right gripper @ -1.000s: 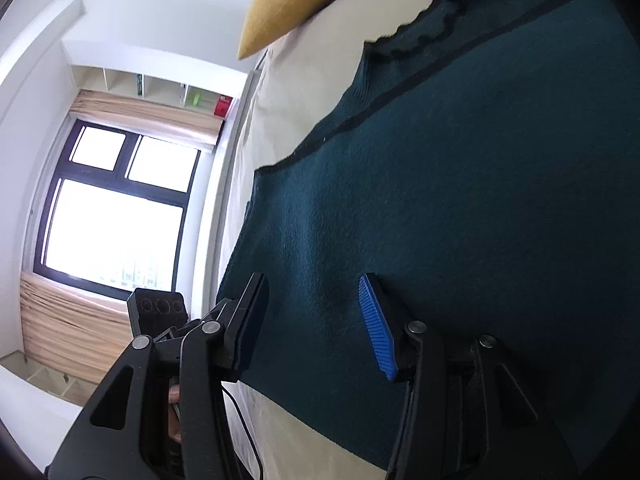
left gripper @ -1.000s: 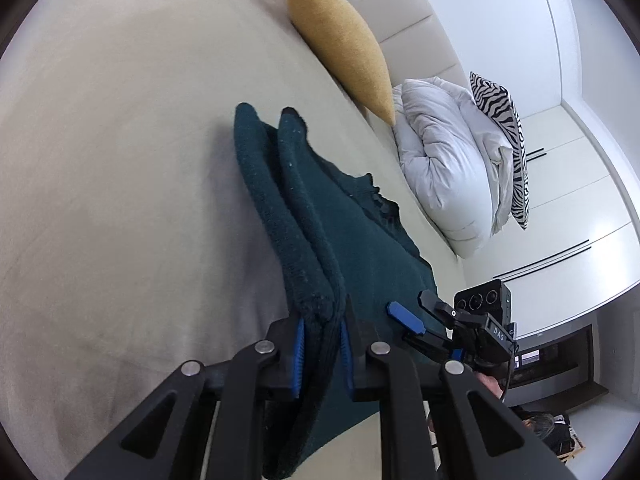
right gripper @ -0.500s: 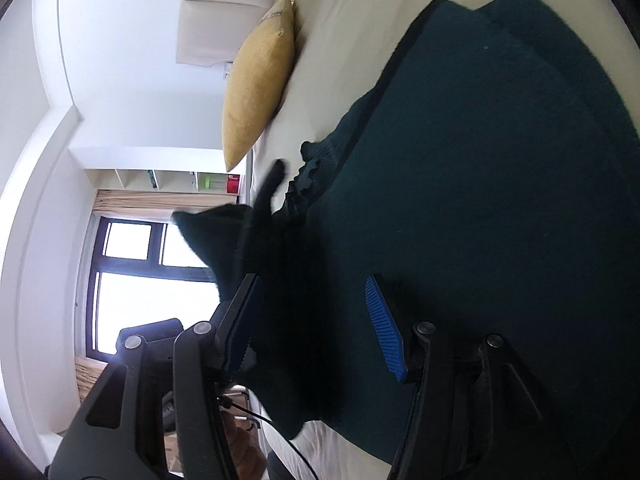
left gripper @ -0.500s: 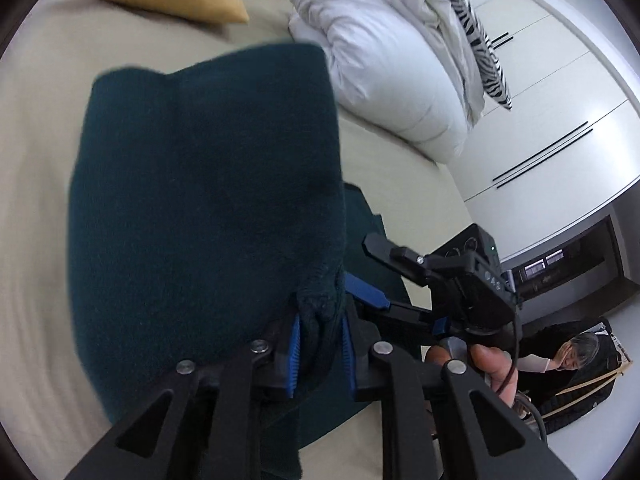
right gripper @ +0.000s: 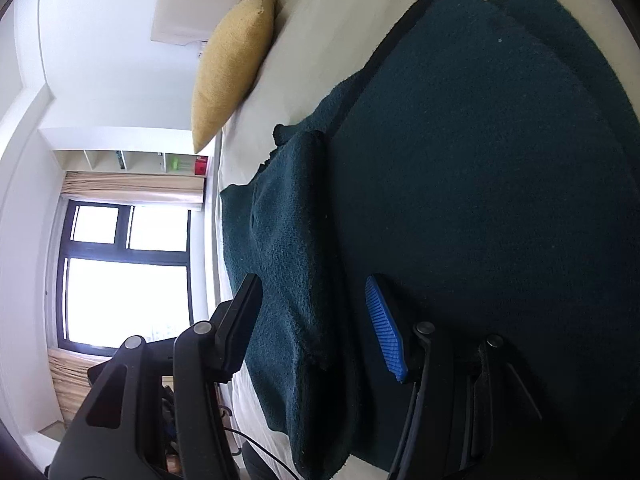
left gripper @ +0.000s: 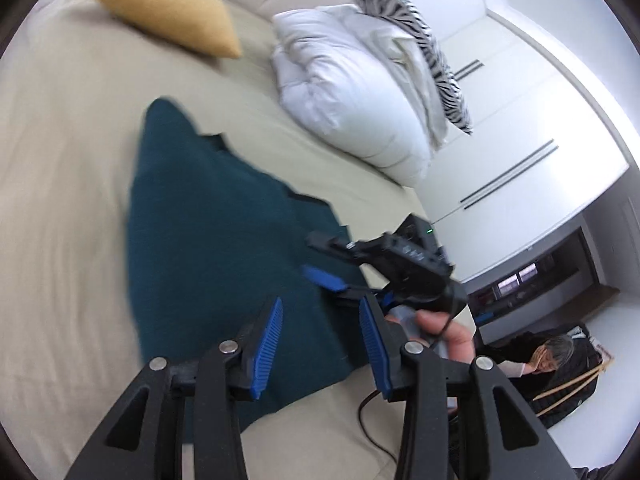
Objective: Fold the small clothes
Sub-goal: 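Fold the held edge over the stack with the left gripper while the right gripper pinches the stack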
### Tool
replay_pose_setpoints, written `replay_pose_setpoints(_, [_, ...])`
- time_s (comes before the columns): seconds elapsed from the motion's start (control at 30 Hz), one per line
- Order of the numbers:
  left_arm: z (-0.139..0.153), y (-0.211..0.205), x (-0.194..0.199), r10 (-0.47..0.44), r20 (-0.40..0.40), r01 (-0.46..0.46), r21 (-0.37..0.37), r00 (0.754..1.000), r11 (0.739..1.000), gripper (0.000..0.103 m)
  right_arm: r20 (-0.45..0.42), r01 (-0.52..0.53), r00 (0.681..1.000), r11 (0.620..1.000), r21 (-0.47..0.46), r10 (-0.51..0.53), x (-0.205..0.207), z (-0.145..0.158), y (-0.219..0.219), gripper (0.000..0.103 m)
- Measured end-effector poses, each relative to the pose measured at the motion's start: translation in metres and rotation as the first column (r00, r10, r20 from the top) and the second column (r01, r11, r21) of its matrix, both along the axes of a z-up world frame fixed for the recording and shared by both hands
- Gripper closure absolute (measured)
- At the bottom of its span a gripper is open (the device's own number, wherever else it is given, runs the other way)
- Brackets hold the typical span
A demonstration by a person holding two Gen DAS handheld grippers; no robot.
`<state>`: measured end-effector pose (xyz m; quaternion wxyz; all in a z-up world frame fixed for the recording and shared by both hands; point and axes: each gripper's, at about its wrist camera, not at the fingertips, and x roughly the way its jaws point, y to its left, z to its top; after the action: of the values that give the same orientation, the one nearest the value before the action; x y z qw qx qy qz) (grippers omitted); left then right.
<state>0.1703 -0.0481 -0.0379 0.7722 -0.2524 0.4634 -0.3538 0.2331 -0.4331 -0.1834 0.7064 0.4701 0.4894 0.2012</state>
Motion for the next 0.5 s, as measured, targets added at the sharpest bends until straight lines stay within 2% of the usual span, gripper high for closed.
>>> replay_pose_setpoints(0.23, [-0.031, 0.038, -0.015, 0.042, -0.055, -0.044, -0.031, 0.998, 0.999, 0.061, -0.045, -0.065, 0.997, 0.993, -0.099, 0.061, 0.018, 0.011, 0.031, 0.051])
replay_pose_setpoints(0.37, [-0.038, 0.042, -0.013, 0.041, -0.057, -0.044, -0.042, 0.998, 0.998, 0.061, -0.063, -0.12, 0.992, 0.977, -0.176, 0.11, 0.022, 0.018, 0.046, 0.063])
replay_pose_setpoints(0.4, [-0.039, 0.042, -0.013, 0.041, -0.057, -0.044, -0.048, 0.998, 0.998, 0.061, -0.065, -0.125, 0.991, 0.973, -0.194, 0.114, 0.021, 0.02, 0.049, 0.071])
replay_pose_setpoints(0.5, [-0.042, 0.042, -0.012, 0.042, -0.06, -0.046, -0.057, 0.997, 0.997, 0.061, -0.068, -0.131, 0.991, 0.965, -0.229, 0.118, 0.019, 0.02, 0.048, 0.086])
